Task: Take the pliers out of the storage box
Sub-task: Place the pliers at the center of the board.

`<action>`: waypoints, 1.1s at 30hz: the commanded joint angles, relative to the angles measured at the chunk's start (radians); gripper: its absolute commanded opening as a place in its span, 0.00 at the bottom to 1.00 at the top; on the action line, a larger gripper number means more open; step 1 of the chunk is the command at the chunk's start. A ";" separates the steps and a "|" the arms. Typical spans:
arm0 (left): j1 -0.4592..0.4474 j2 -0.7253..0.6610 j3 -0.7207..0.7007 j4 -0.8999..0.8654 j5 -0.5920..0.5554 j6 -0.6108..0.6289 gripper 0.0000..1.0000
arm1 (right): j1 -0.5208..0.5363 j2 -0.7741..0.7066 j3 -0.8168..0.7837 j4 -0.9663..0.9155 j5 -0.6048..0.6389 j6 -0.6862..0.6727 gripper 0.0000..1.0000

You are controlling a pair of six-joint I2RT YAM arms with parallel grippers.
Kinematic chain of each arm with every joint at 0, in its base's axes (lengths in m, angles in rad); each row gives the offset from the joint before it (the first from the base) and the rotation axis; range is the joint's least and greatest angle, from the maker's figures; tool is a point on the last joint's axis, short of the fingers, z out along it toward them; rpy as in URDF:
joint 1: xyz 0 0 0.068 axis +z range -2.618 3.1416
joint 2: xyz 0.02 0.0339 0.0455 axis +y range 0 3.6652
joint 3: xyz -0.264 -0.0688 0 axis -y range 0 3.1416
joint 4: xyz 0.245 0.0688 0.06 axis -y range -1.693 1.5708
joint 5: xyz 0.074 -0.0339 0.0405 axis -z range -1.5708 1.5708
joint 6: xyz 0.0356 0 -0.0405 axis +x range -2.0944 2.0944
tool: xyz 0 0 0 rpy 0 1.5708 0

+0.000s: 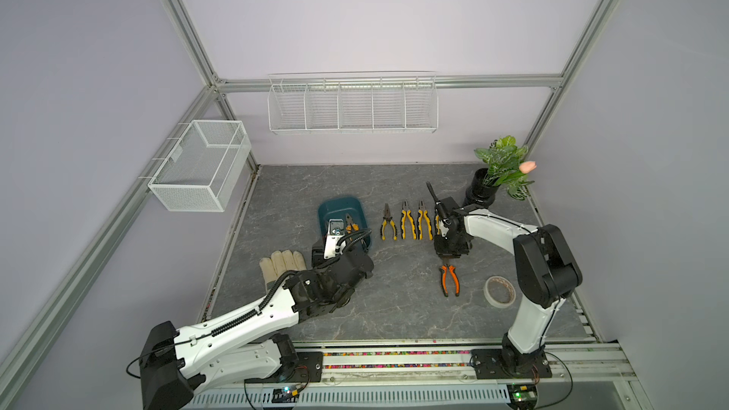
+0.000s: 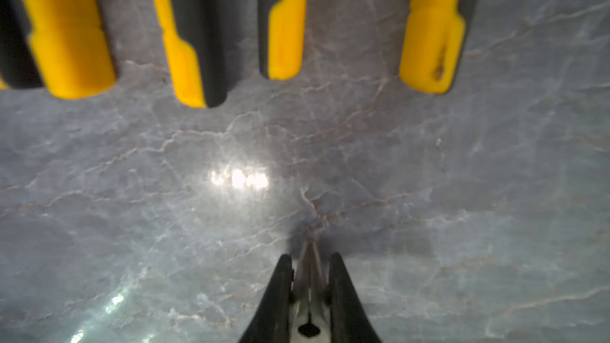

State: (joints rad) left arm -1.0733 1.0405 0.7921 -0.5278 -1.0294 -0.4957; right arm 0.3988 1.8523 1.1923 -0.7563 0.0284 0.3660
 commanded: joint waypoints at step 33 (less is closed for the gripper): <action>0.017 0.043 0.032 0.016 0.023 0.011 0.68 | -0.039 0.032 0.040 0.038 0.017 0.005 0.42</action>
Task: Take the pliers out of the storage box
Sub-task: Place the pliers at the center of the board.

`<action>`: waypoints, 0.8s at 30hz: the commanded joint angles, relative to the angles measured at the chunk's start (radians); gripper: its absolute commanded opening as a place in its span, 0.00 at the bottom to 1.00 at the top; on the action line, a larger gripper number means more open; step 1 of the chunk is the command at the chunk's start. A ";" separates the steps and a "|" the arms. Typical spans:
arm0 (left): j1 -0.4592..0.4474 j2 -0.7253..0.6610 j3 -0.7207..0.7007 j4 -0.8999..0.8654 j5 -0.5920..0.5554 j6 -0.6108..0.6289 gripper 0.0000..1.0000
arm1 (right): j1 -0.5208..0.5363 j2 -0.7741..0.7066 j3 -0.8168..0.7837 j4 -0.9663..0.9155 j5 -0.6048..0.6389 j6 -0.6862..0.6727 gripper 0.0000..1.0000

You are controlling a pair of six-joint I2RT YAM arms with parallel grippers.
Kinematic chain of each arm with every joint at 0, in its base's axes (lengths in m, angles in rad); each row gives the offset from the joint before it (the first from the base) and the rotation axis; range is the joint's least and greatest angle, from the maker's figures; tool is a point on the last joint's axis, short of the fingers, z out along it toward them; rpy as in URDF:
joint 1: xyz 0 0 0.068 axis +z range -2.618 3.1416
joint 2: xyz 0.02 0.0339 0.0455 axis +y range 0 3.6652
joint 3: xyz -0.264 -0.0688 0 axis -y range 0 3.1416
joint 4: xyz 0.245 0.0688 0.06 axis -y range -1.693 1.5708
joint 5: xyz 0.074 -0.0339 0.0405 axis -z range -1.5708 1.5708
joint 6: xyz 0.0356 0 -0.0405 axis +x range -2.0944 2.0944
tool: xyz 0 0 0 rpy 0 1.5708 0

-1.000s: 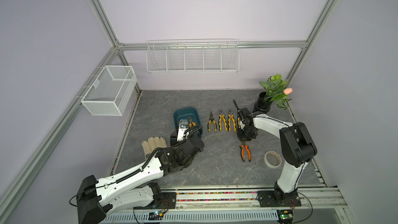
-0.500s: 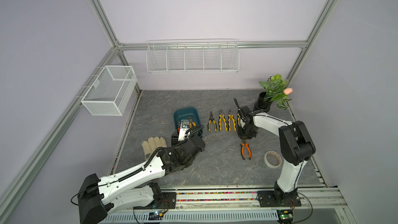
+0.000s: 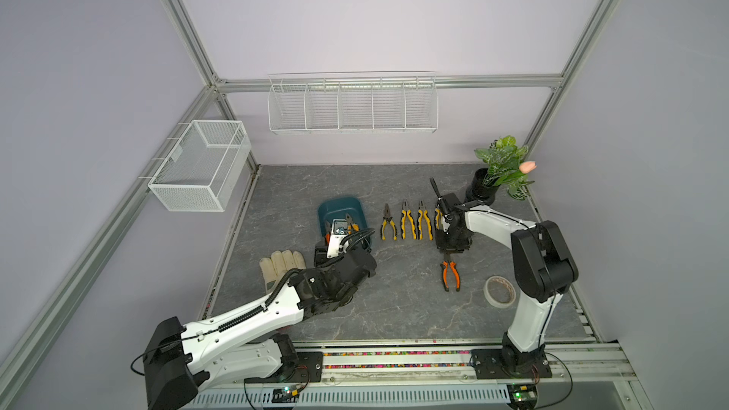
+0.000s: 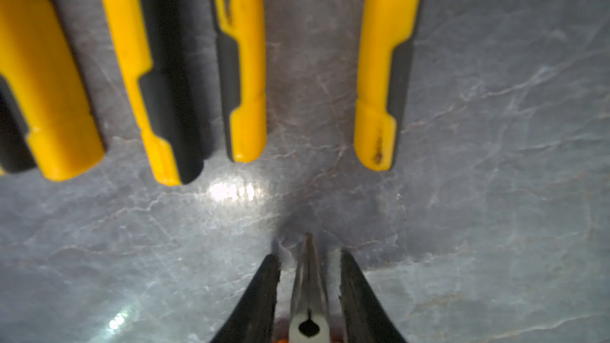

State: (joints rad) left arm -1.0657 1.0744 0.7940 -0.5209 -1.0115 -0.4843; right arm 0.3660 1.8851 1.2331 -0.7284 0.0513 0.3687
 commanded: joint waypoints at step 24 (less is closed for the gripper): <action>0.393 0.642 0.444 -0.211 0.514 -0.028 0.50 | 0.036 -0.653 -0.132 -0.089 -0.031 0.010 0.53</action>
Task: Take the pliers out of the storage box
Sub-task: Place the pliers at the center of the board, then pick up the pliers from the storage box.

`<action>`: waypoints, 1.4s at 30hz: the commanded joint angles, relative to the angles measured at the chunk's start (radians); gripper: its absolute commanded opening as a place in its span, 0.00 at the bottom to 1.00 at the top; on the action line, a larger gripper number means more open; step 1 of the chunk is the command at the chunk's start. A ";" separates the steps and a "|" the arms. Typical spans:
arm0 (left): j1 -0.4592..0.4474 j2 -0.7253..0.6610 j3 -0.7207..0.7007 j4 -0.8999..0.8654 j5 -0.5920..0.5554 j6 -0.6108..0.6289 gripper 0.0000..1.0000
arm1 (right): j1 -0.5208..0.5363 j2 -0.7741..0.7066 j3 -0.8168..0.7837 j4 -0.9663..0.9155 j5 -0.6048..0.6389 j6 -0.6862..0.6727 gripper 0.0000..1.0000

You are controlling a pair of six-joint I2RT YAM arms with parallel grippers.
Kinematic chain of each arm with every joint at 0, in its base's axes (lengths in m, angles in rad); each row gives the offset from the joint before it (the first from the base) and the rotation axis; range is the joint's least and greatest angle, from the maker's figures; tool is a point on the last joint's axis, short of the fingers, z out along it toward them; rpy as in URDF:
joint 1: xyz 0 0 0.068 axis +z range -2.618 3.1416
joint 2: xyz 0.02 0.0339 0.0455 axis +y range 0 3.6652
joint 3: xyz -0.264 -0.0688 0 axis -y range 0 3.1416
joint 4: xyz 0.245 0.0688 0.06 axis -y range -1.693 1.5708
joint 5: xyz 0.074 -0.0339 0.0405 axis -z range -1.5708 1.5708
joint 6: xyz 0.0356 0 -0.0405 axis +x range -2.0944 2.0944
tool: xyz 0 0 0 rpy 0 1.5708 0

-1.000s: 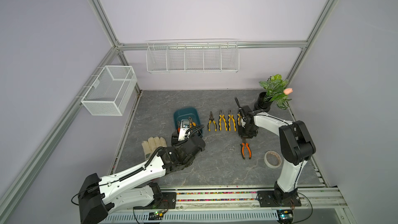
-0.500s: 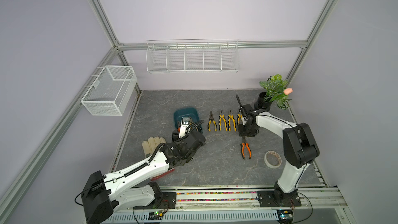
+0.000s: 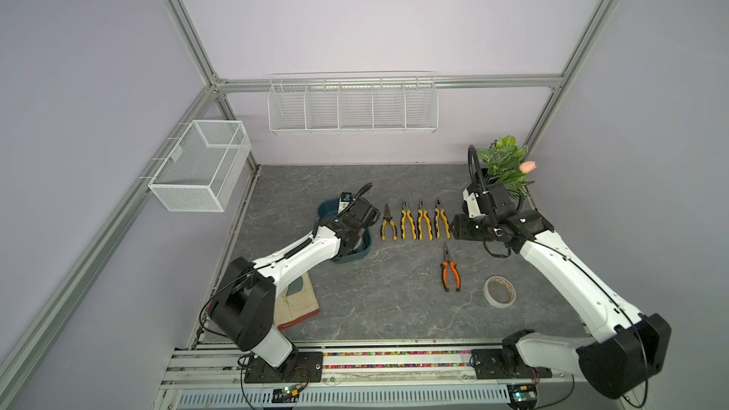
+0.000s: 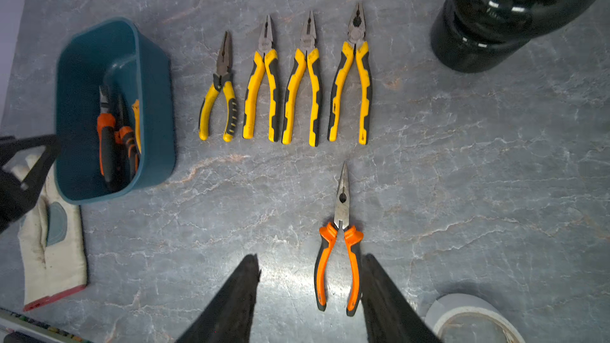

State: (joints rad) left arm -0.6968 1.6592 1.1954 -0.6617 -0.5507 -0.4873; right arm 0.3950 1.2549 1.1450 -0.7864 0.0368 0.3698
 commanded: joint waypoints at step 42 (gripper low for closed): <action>0.175 0.214 0.099 -0.032 0.250 -0.044 0.00 | 0.005 0.050 -0.070 0.024 -0.063 0.000 0.53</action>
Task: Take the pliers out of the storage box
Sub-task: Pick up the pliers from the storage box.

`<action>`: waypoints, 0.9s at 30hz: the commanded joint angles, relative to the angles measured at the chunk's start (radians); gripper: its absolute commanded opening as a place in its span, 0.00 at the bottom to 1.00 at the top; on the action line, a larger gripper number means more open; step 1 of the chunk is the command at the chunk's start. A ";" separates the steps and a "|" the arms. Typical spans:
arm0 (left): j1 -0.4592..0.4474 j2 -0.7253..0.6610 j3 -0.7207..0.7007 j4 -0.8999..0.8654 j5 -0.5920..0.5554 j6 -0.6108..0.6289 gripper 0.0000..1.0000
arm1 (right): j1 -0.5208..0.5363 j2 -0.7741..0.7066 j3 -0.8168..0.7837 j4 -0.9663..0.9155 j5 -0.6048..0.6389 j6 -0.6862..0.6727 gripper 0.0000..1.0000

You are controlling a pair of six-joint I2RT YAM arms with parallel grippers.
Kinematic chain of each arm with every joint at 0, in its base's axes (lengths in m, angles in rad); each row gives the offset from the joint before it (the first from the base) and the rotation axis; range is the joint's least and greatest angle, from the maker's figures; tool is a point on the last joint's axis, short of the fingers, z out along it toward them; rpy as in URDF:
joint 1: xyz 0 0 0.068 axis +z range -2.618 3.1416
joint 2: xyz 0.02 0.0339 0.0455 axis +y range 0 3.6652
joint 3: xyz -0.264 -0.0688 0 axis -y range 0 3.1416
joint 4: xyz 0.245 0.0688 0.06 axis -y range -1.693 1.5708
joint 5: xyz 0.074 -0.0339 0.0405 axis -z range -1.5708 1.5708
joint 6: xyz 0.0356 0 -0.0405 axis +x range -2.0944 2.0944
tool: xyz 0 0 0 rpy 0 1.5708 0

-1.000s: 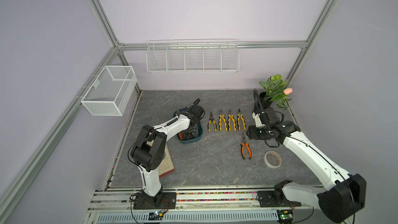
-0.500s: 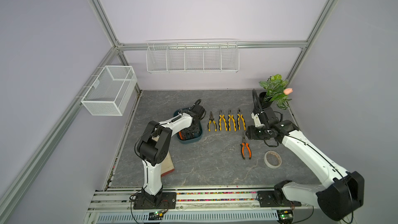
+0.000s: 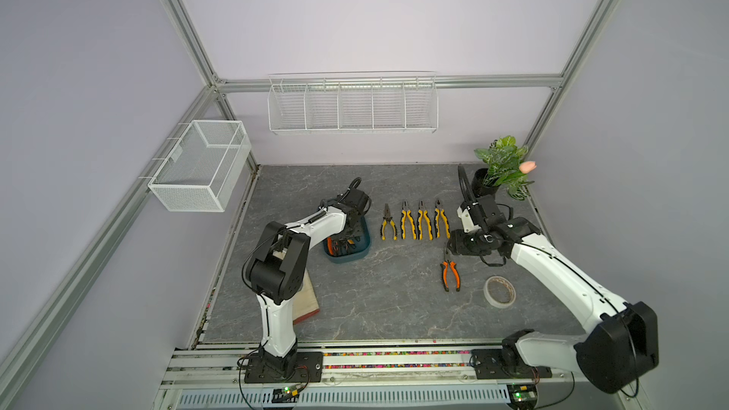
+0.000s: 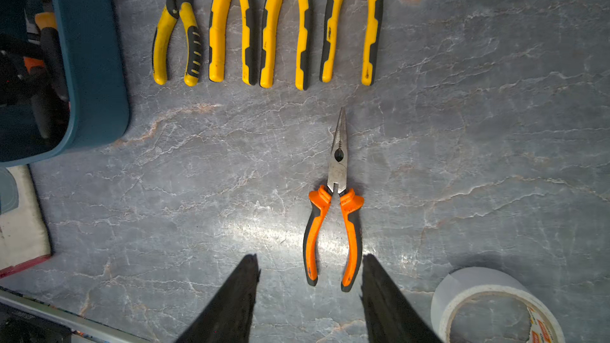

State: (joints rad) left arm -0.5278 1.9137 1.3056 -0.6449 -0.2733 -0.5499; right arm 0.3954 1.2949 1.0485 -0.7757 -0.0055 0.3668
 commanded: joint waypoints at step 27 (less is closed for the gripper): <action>0.013 0.029 0.032 -0.021 0.064 -0.043 0.33 | 0.018 -0.012 0.024 0.002 -0.023 0.006 0.53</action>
State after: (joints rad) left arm -0.5247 1.9129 1.3067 -0.6643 -0.2268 -0.5648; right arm 0.4084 1.2999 1.0668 -0.7719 -0.0238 0.3698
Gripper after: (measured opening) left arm 0.332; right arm 0.533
